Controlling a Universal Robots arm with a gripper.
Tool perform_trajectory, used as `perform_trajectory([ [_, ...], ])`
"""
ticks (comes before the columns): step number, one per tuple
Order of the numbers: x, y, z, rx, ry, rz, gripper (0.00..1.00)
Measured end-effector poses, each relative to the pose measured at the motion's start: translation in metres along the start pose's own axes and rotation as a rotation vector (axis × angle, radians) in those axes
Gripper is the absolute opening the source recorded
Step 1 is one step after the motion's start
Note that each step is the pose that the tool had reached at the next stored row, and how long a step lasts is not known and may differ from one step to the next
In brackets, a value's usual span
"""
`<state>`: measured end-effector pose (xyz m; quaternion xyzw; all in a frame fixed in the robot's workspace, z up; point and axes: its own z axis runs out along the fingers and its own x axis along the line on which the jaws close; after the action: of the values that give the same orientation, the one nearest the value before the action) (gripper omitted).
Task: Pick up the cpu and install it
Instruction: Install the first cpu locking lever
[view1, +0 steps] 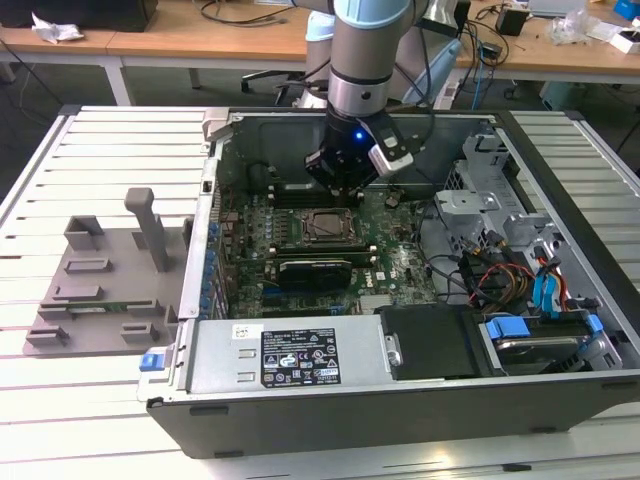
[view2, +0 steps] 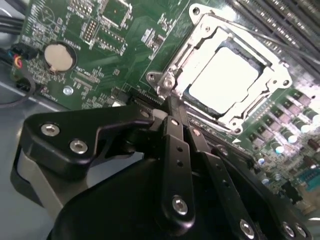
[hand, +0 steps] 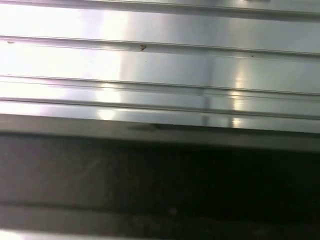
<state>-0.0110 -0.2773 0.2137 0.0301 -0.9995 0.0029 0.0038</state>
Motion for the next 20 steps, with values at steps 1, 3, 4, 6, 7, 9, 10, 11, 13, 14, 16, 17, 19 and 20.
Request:
perform_trajectory([
  [1, 0.0001, -0.0008, -0.0003, 0.0011, -0.0002, 0.0, 0.11],
  [3, 0.0004, -0.0049, -0.0006, 0.0029, 0.0, 0.0, 0.11],
  [4, 0.0005, -0.0073, -0.0006, 0.004, 0.0, 0.0, 0.11],
  [6, 0.0007, -0.0119, -0.0006, 0.0063, 0.0002, 0.0, 0.11],
  [7, 0.0009, -0.0144, -0.0006, 0.0074, 0.0003, 0.0, 0.11],
  [9, 0.0012, -0.0195, -0.0005, 0.0088, 0.0003, 0.0, 0.11],
  [10, 0.0014, -0.0215, -0.0005, 0.0091, 0.0004, 0.0, 0.11],
  [11, 0.0014, -0.0232, -0.0005, 0.0091, 0.0003, 0.0, 0.11],
  [13, 0.0016, -0.0265, -0.0005, 0.0091, 0.0003, 0.0, 0.11],
  [14, 0.0017, -0.0278, -0.0005, 0.0091, 0.0004, 0.0, 0.11],
  [16, 0.0018, -0.029, -0.001, 0.0093, 0.0004, 0.0, 0.11],
  [17, 0.0019, -0.0291, -0.0021, 0.0092, 0.0003, 0.0, 0.11],
  [19, 0.0018, -0.0291, -0.0049, 0.0092, 0.0004, 0.0, 0.11],
  [20, 0.0018, -0.0291, -0.0068, 0.0092, 0.0004, 0.0, 0.11],
])
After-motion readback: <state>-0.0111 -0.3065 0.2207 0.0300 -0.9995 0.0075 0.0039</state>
